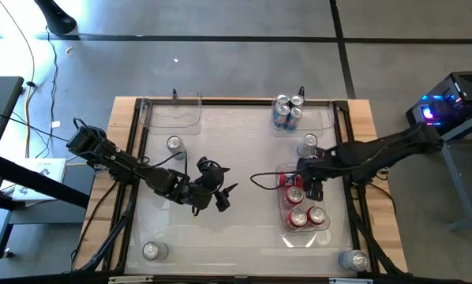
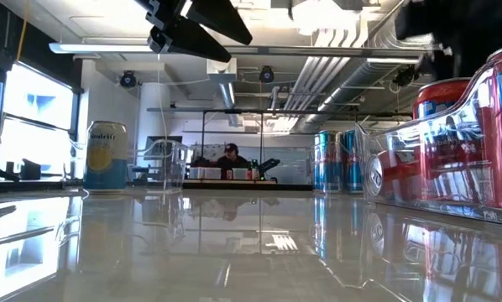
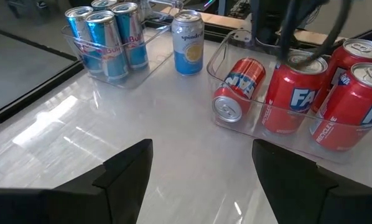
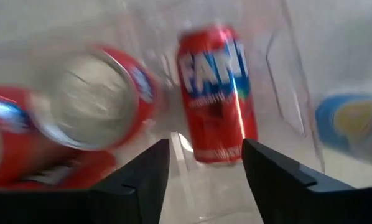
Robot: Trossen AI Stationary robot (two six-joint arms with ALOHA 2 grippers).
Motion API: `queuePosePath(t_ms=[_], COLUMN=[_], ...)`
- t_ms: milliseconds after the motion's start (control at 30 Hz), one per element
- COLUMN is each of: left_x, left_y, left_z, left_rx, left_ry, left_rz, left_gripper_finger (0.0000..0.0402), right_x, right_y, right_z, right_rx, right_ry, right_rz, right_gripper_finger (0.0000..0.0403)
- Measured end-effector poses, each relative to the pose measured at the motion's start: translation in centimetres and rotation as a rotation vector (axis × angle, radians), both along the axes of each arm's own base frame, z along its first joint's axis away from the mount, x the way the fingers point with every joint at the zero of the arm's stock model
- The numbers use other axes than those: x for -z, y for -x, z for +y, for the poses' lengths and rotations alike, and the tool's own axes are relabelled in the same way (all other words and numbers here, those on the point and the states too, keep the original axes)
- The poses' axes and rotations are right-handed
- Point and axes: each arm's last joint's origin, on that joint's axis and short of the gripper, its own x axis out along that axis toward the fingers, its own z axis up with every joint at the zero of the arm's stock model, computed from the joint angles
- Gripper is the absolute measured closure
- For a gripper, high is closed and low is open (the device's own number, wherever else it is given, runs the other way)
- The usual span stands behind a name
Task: Sort soda cans
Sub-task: Remove the top orange soda can from the bottom right transparent bin
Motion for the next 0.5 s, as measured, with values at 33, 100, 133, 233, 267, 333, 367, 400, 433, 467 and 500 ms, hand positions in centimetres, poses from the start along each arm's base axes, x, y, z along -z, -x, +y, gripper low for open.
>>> queuePosePath(t_ms=[33, 100, 133, 233, 267, 333, 367, 400, 433, 467, 500], left_x=[0.0, 0.0, 0.0, 0.0, 0.0, 0.0, 0.0, 0.0, 0.0, 0.0, 0.0], left_y=[0.0, 0.0, -0.1, -0.1, -0.1, -0.1, -0.1, -0.1, -0.1, -0.1, -0.1], left_z=[0.0, 0.1, 0.1, 0.1, 0.1, 0.1, 0.1, 0.1, 0.1, 0.1, 0.1], left_rx=[-0.001, -0.002, -0.002, -0.003, -0.003, -0.003, -0.003, -0.003, -0.003, -0.003, -0.003], left_ry=[0.0, 0.001, 0.002, 0.002, 0.002, 0.002, 0.002, 0.002, 0.002, 0.002, 0.002], left_rz=[-0.001, -0.003, -0.005, -0.005, -0.005, -0.006, -0.005, -0.005, -0.005, -0.005, -0.006], left_gripper_finger=[0.0133, 0.0133, 0.0133, 0.0133, 0.0133, 0.0133, 0.0133, 0.0133, 0.0133, 0.0133, 0.0133], right_x=[0.7, 1.7, 2.1, 2.7, 2.8, 3.0, 3.1, 3.1, 3.2, 3.3, 3.4], right_y=[0.2, 0.3, 0.3, 0.1, 0.0, -0.3, -0.5, -0.6, -0.7, -0.9, -1.0], right_z=[-0.1, -0.2, -0.2, -0.1, -0.1, 0.0, 0.0, 0.0, -0.1, -0.2, -0.4], right_rx=[-0.001, 0.002, 0.002, -0.006, -0.007, -0.032, -0.052, -0.068, -0.079, -0.083, -0.088], right_ry=[0.015, 0.034, 0.039, 0.032, 0.027, 0.024, 0.026, 0.027, 0.023, 0.018, 0.013], right_rz=[0.017, 0.027, 0.026, -0.004, -0.018, -0.042, -0.055, -0.064, -0.062, -0.056, -0.051], right_gripper_finger=[0.0219, 0.0227, 0.0229, 0.023, 0.023, 0.0228, 0.0228, 0.0228, 0.0228, 0.0227, 0.0223])
